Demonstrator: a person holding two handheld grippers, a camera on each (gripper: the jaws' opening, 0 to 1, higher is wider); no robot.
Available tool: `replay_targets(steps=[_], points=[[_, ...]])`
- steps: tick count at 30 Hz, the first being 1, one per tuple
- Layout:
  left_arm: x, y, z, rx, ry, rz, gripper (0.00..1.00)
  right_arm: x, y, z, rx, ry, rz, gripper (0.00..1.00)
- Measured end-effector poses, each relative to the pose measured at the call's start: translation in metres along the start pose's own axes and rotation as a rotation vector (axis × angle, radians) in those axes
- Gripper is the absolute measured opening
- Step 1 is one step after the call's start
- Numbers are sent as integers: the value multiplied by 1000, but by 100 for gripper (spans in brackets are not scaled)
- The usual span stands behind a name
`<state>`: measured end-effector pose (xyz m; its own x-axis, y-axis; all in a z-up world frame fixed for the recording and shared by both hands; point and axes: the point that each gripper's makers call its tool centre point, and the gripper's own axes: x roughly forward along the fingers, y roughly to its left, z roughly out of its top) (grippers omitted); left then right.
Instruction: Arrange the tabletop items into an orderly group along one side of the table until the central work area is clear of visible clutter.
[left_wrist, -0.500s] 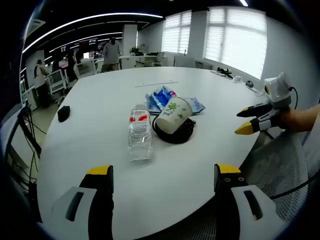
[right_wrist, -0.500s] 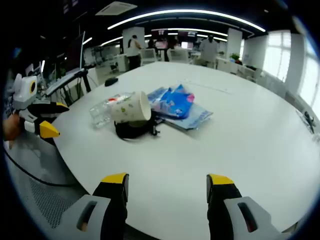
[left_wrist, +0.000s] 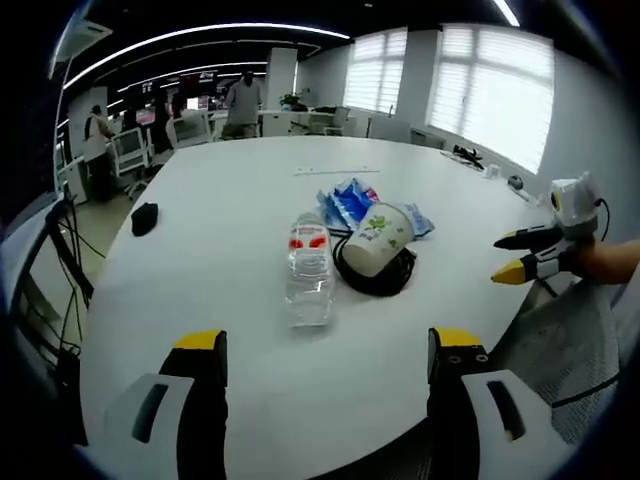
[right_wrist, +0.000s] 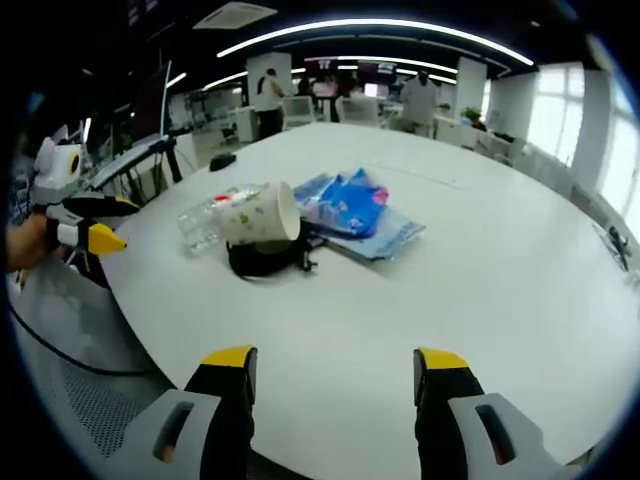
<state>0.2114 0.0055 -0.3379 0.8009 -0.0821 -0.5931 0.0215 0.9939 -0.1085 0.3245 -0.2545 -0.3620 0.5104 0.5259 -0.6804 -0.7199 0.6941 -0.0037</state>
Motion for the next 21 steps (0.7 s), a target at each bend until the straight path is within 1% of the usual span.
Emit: replay_targets(steps=[1,3,6,7,8,10,13,15,17,21], points=[[1,1,-4,1,7,-1,83,0,0,-1,7,5,0,64],[-1,-1,-4,8,17,-3,82,0,0,-1,7,7,0,64],[0,-6,-1,53,12,-6,82,0,0,0,-12,6,-6,63],[2,-7,-2,70,18,-10,82,0,0,0,-13,6,-6,63],[3,-11,-5,106,35,-18,82,1,0,-2,-8,13,-1,63],[5,-19,-7,133,45,-34,82,1,0,-4,-5,23,2,64],[6,-24,-7,151,43,-47,81,1,0,-4,-7,26,-2,63],[6,-22,-8,158,46,-48,80,0,0,-4,-8,30,-5,63],[6,-21,-8,156,48,-48,80,0,0,-5,-6,33,-6,63],[6,-25,-10,158,52,-55,80,1,-1,-6,-1,38,-10,63]])
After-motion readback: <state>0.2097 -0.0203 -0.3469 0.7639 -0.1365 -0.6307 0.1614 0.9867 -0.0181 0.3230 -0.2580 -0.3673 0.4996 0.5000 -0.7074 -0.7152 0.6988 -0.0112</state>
